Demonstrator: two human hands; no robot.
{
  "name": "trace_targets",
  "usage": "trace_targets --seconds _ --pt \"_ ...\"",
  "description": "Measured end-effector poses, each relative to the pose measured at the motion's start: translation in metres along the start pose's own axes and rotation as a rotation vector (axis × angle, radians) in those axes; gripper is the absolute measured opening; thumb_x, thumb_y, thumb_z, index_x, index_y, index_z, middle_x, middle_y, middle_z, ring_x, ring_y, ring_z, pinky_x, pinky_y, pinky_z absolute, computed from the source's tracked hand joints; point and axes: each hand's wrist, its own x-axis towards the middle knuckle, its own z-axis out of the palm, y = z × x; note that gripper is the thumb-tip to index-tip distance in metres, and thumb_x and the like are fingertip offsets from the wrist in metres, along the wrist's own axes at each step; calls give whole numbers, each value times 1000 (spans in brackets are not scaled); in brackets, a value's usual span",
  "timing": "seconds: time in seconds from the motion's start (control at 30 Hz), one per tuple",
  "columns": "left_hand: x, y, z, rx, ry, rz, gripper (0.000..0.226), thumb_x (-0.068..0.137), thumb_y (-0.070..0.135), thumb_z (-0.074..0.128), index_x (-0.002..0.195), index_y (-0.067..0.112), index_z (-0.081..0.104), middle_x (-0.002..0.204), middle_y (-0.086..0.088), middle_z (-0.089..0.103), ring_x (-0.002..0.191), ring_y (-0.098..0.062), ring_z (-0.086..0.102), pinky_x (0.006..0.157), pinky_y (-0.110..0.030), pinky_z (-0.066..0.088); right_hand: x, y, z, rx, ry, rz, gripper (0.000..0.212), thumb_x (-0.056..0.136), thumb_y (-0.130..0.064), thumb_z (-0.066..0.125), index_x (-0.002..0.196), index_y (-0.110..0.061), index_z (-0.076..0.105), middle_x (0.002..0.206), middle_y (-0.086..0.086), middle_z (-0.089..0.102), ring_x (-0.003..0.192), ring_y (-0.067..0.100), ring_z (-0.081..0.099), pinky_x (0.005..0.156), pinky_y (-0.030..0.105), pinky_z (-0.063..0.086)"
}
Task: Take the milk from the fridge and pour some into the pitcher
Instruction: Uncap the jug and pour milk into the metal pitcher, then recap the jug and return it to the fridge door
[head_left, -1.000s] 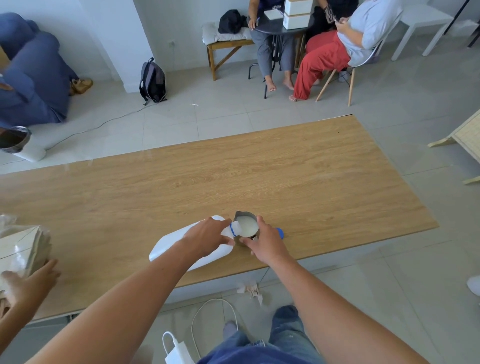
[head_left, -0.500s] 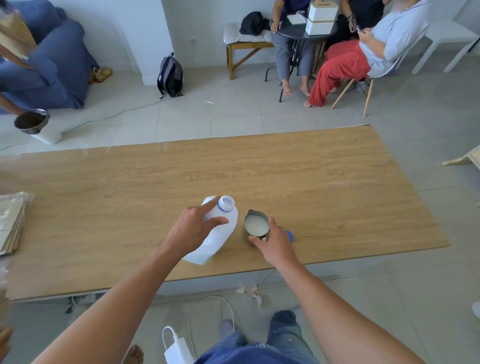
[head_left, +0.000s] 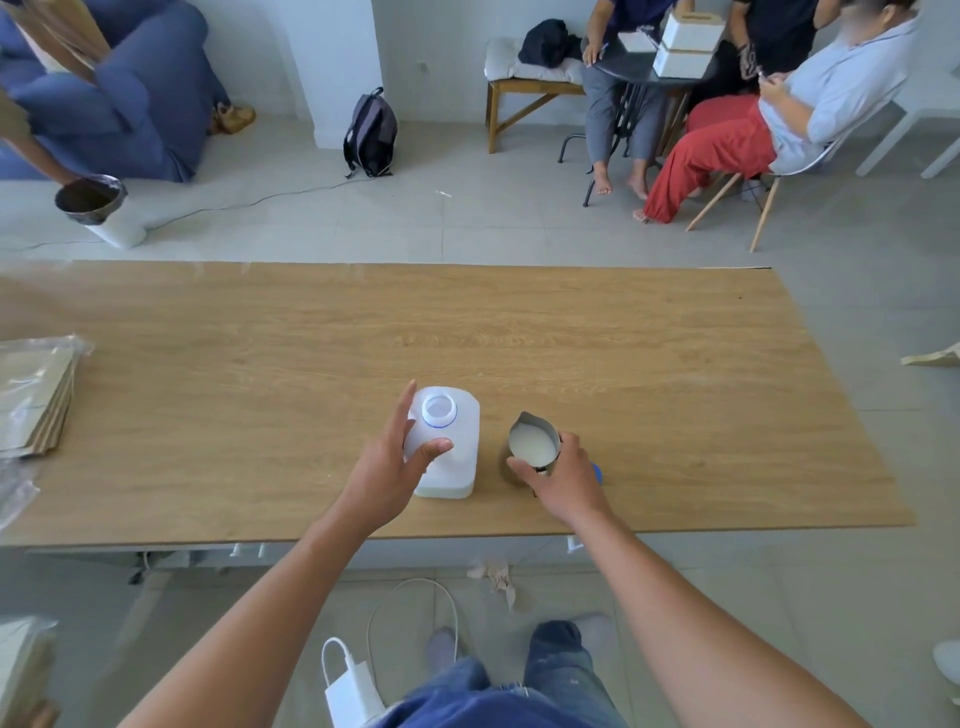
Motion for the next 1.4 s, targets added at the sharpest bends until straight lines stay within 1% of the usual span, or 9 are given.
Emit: trace_targets --seconds 0.07,0.2,0.3,0.53,0.8,0.9,1.1,1.27,1.4 --pt "-1 -1 2 -39 2 -3 88 107 48 70 177 39 19 143 -19 66 135 -43 60 92 -35 44 2 -2 -11 -36 28 -24 88 95 -85 59 149 -17 50 139 -1 58 120 19 60 92 36 49" --pt "-2 4 3 -77 -25 -12 83 108 47 69 175 37 23 133 -37 62 137 -57 51 88 -47 48 10 6 -36 -12 166 -35 52 115 -61 36 127 -17 61 127 -2 61 118 19 59 93 34 44" --pt "-4 4 4 -87 -20 -32 80 108 46 68 175 36 24 95 -20 63 136 -58 51 82 -48 46 25 26 -44 -140 170 17 37 119 -40 36 120 -14 63 125 8 63 113 29 66 86 36 46" --pt "-8 6 8 -73 13 -18 84 106 53 68 175 38 23 82 -14 53 115 -55 59 68 -24 41 31 49 -40 -493 -50 34 51 112 -32 62 158 -14 50 155 15 45 138 36 54 106 44 51" --pt "-8 3 10 -96 27 -5 81 109 46 68 176 35 24 62 8 46 129 -57 54 73 -31 45 29 67 -25 -516 -71 2 34 108 0 51 140 -10 57 135 11 42 97 25 57 89 34 47" --pt "-7 4 9 -86 32 -6 82 108 48 68 176 36 23 89 -12 65 131 -56 54 80 -44 48 28 64 -29 -455 -52 35 26 110 -8 55 136 -9 58 136 13 44 98 27 58 90 34 47" --pt "-11 10 8 -84 2 -15 82 108 48 68 176 39 23 128 -37 60 138 -57 48 102 -58 51 28 27 -55 -276 110 28 36 108 -36 64 137 -15 58 136 12 52 100 25 62 83 35 49" --pt "-7 5 8 -104 10 -12 81 107 49 69 175 41 24 117 -26 66 136 -55 52 83 -37 41 15 -44 -84 -131 203 -178 38 107 -47 63 135 -22 61 131 -1 61 106 16 62 85 31 47" --pt "-7 3 9 -103 29 -17 80 106 52 70 173 43 27 70 13 58 107 -38 65 76 -27 43 -14 -108 -90 -86 88 -434 30 107 -56 63 120 -29 68 111 -16 67 85 3 65 73 17 46"
